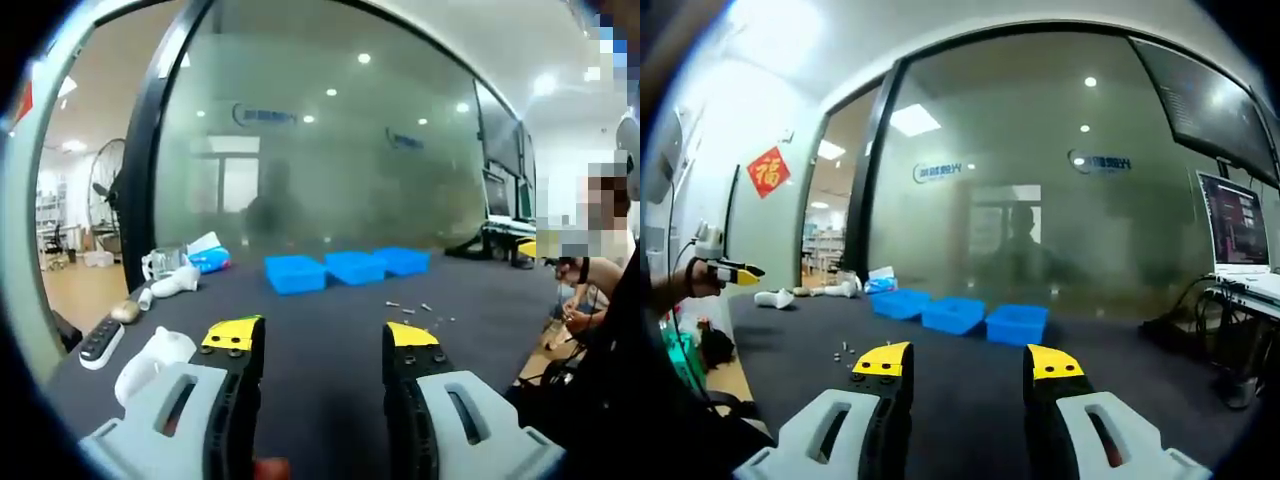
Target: Sort the screws, nuts, and washers into the corresponding bins
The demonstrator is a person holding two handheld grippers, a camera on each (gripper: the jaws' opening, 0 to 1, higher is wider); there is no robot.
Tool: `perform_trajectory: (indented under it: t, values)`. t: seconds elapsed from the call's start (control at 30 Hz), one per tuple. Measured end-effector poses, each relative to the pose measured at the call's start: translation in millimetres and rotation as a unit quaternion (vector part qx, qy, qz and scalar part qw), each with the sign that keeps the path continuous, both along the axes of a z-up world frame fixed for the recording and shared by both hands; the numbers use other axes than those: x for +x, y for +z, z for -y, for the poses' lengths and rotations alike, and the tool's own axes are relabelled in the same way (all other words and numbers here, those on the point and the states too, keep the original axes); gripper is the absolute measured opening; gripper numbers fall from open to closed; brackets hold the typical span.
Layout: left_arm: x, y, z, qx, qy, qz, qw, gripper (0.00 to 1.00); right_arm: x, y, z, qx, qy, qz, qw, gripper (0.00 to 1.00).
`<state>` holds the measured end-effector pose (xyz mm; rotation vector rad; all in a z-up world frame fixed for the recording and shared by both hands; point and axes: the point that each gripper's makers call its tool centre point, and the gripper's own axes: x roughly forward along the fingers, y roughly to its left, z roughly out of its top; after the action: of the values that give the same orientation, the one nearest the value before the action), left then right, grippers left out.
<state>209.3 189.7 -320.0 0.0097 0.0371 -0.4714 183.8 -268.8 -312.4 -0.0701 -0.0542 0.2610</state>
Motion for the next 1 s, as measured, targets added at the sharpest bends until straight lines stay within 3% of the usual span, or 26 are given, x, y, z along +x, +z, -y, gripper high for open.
perform_trajectory:
  t: [1.0]
  values:
    - [1.8, -6.1, 2.0, -0.002, -0.002, -0.009, 1.0000, 0.46, 1.7, -7.7, -3.4, -0.001, 0.005, -0.010, 0.9999, 0.41]
